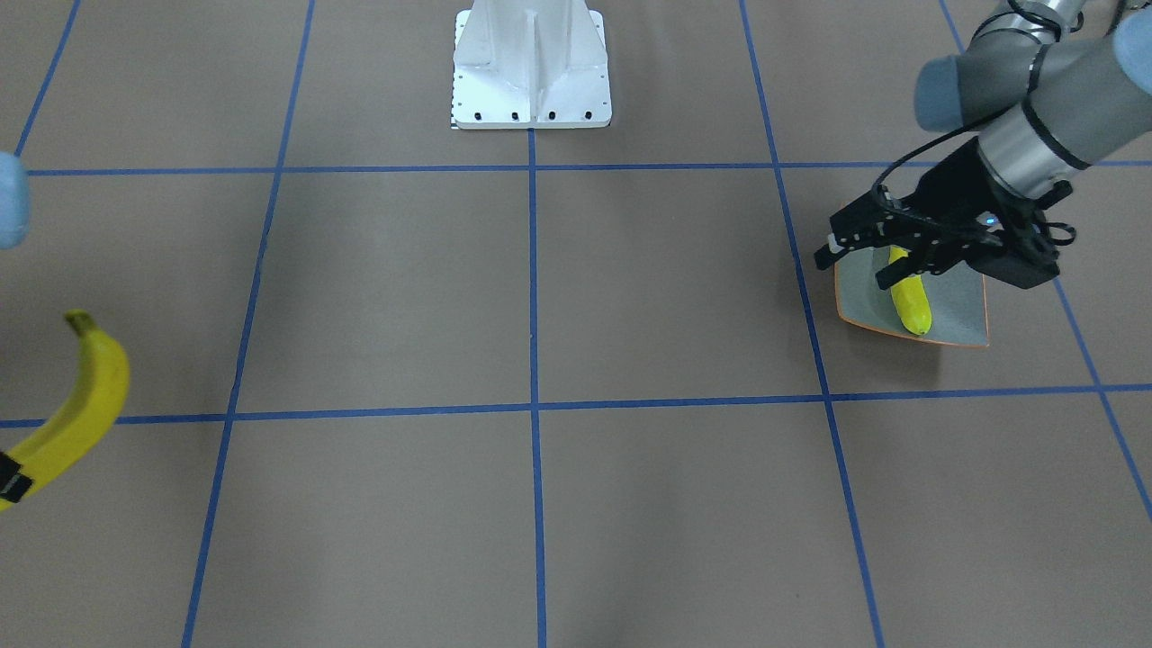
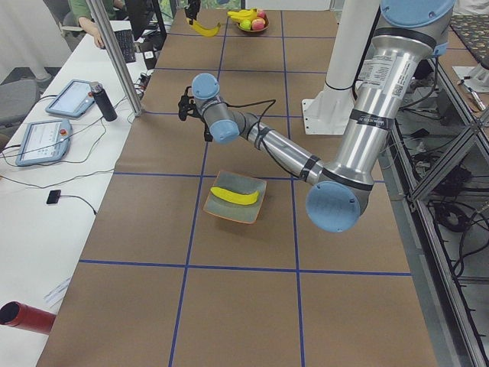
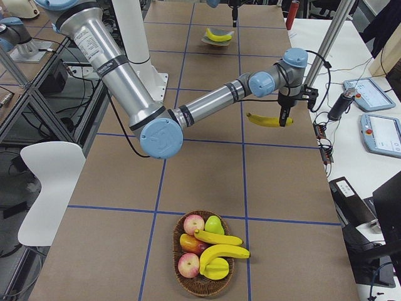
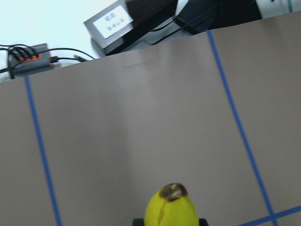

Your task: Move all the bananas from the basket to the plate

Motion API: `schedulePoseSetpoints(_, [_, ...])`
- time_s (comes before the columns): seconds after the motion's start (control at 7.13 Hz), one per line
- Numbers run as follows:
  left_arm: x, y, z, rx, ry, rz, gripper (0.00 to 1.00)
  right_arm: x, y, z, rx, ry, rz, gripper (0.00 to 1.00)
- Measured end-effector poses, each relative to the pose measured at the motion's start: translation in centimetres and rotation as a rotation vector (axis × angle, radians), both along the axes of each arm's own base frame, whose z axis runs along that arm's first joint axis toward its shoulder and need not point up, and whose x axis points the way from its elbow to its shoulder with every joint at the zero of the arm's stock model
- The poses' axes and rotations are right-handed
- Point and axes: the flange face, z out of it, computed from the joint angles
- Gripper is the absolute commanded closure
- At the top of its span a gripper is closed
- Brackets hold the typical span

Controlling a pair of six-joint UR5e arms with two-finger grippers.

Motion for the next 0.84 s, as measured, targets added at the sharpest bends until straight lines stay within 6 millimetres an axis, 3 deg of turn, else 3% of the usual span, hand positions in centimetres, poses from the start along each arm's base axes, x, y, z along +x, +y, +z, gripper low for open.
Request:
schedulePoseSetpoints(0.28, [3.5,0.2,-6.2,-0.008,0.065,0.017,0.00,-8.4,3.9,-5.1,-0.034,-0.108,0.019,1.00])
schedulePoseSetpoints(0.56, [8.6,1.6,-11.8,0.064,0.111,0.030,0.00,-15.6,8.6,-11.5,-0.035,-0.190,-0.028,1.00])
schedulePoseSetpoints(0.84, [14.5,3.6,-16.6,0.092,0.148,-0.025,0.00,-20.1,11.7,-15.8,-0.029,-0.232,-0.062,1.00])
